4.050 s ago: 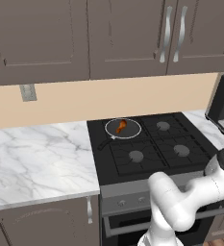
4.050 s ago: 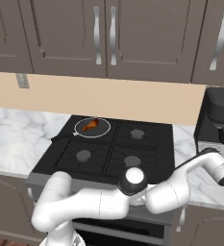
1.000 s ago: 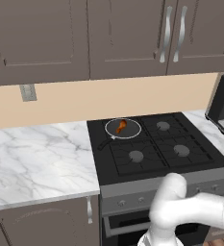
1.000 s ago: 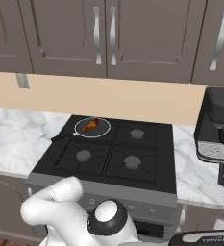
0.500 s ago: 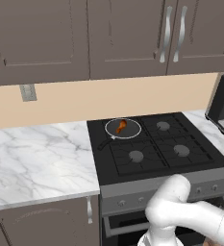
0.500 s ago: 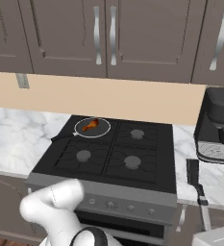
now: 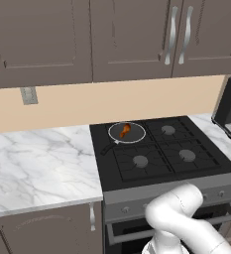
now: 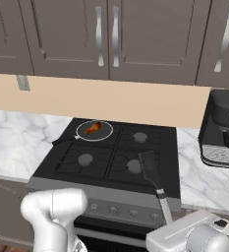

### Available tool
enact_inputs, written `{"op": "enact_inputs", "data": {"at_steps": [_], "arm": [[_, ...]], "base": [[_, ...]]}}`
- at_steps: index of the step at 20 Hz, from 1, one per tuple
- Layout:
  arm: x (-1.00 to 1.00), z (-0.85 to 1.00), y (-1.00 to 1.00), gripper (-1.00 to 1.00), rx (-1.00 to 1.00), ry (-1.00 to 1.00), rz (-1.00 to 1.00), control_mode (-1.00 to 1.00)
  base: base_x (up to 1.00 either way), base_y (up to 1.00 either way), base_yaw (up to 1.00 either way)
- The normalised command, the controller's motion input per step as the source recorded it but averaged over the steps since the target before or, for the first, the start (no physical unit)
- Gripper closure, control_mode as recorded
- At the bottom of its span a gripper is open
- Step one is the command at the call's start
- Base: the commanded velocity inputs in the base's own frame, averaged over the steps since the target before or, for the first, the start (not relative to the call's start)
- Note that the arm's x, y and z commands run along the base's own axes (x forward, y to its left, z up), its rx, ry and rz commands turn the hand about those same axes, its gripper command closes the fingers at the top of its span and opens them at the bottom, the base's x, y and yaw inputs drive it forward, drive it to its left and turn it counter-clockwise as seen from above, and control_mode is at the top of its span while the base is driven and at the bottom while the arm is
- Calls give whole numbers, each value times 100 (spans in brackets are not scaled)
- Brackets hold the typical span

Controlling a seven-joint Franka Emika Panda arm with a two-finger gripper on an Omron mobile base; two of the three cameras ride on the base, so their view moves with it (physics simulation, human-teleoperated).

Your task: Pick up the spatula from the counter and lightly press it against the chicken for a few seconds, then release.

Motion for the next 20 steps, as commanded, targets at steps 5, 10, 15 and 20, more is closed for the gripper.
{"op": "enact_inputs", "data": {"at_steps": [5, 10, 15, 20], "arm": [[0, 23, 100, 100, -19, -12, -1, -100], [0, 30, 100, 100, -17, -8, -4, -100], [0, 60, 86, 100, -9, 1, -3, -100], [1, 50, 58, 100, -6, 15, 0, -100]], "base": [[0, 0, 0], [0, 0, 0], [0, 0, 0], [0, 0, 0]]}}
